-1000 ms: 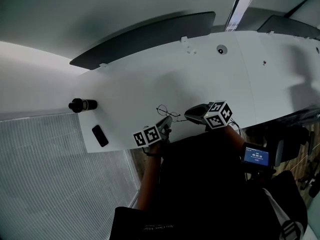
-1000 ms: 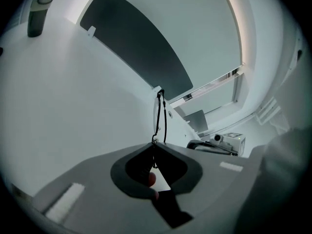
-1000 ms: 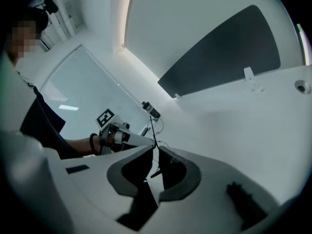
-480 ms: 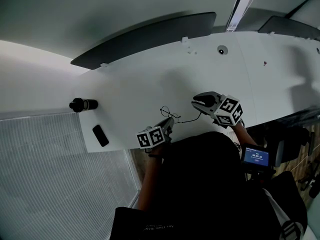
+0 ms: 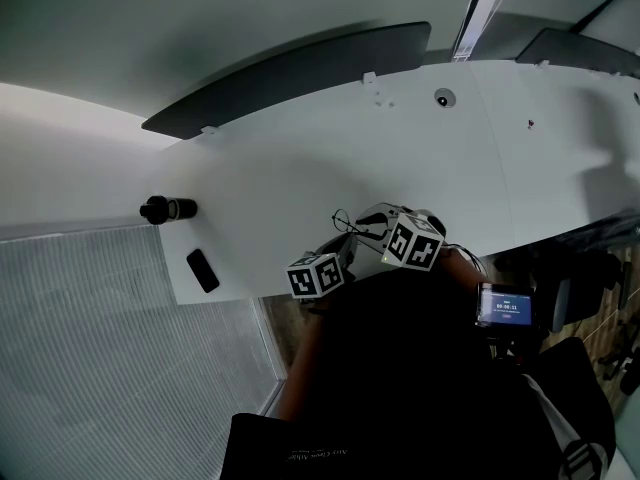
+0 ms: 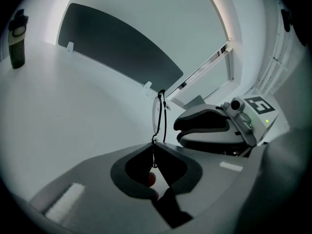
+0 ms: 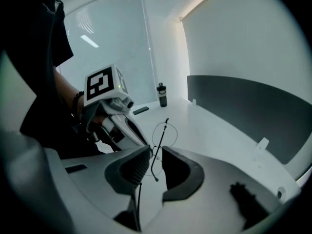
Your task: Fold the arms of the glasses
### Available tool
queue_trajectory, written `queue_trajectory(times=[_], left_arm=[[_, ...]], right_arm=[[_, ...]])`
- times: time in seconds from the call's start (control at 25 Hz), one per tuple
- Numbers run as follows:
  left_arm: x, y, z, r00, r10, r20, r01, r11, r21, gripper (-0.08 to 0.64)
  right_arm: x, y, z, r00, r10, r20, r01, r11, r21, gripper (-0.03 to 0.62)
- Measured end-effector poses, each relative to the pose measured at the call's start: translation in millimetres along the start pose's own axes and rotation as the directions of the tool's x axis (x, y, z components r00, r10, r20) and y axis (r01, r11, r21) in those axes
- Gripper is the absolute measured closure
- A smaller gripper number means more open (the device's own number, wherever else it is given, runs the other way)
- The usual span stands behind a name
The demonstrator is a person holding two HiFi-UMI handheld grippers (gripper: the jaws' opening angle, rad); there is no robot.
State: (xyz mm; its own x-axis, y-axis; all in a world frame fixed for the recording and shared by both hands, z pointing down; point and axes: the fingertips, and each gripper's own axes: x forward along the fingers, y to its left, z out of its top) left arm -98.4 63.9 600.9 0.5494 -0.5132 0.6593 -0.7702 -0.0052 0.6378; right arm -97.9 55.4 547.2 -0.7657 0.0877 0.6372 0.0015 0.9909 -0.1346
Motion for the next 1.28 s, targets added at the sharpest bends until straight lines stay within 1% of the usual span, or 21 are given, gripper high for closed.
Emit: queue_trajectory(times=[0.08,0.24,0.36,0.48,0.6,0.68,0.96,1.12,1.2,1.28], left_arm=[[-1.3,-1.7,1.0,1.000,-0.003,0.011,0.003,1.000,0.000,0.538],[-2.1,-6.0,2.1,1.000,-0.007,0.014,0.007,1.000,0.018,0.538],[-1.0,-9.0,-0.2,1.000,-0.009,0.005,0.008,0.999,0.038,0.538],[0.1,-9.0,-1.8,1.000,0.010,-0.006,-0.009,0.997,0.080,0.538],[0.6,-8.6,-4.0,0.999,0.026,-0.018,-0.024,0.991,0.132,0.538],[1.0,-7.9,-5.2,0.999,0.028,-0.024,-0.025,0.989,0.145,0.538],[3.1,-1.4,-7.7,0.999,0.036,-0.038,-0.032,0.992,0.120,0.537],[4.8,5.7,-11.9,0.997,0.046,-0.054,-0.040,0.993,0.109,0.534],[6.0,9.6,-12.2,0.996,0.066,-0.059,-0.059,0.991,0.120,0.533],[6.4,14.7,-11.7,0.993,0.105,-0.061,-0.094,0.983,0.156,0.532]], right_arm=[[4.6,-0.9,-4.3,1.000,-0.005,-0.014,0.006,1.000,0.016,0.509],[9.0,-1.9,-6.5,1.000,0.002,-0.001,-0.002,0.999,0.045,0.509],[10.8,-2.2,-11.4,1.000,0.012,-0.010,-0.011,0.998,0.057,0.528],[13.0,0.3,-14.9,0.999,0.033,-0.017,-0.032,0.997,0.072,0.549],[16.4,2.1,-17.5,0.998,0.052,-0.026,-0.050,0.997,0.054,0.555],[18.1,3.5,-18.4,0.997,0.064,-0.036,-0.063,0.997,0.042,0.566],[11.5,3.1,-21.8,0.992,0.043,-0.120,-0.049,0.997,-0.054,0.574],[6.3,0.9,-28.7,0.980,0.010,-0.199,-0.041,0.988,-0.148,0.574],[1.7,-2.7,-31.4,0.971,-0.015,-0.237,-0.032,0.981,-0.192,0.574],[-2.8,-5.5,-33.3,0.963,-0.036,-0.267,-0.025,0.975,-0.222,0.574]])
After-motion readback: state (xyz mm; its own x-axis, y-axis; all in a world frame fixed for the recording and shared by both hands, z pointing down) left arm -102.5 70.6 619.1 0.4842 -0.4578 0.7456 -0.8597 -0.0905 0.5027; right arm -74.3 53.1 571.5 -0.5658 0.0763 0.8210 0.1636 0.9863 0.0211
